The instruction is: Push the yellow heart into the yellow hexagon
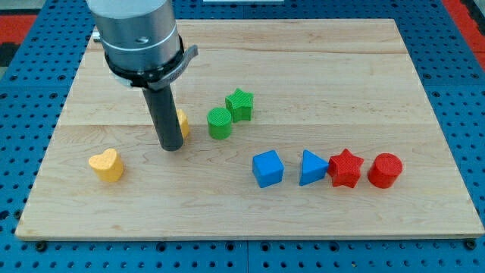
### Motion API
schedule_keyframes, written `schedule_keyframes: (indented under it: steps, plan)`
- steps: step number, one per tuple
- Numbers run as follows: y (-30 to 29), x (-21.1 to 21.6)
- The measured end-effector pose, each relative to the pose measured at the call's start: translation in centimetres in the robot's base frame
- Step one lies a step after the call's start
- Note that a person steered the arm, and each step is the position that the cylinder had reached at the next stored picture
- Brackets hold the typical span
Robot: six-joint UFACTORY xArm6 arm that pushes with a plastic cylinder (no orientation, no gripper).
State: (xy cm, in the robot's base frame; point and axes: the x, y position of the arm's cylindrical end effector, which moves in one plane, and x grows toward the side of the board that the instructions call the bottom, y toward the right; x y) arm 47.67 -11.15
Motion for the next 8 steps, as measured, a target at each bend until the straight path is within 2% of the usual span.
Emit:
schedule_keyframes:
  steps: [1, 2, 3, 4, 5, 6, 7, 8]
  plan:
    - [-3.5, -0.3]
    - [0.9, -5.2]
    - [1.0, -7.0]
    - [5.1, -1.9]
    - [12.0, -1.0]
    - [11.6, 1.7]
    - [17.3, 1.4]
    - [17.6, -1.4]
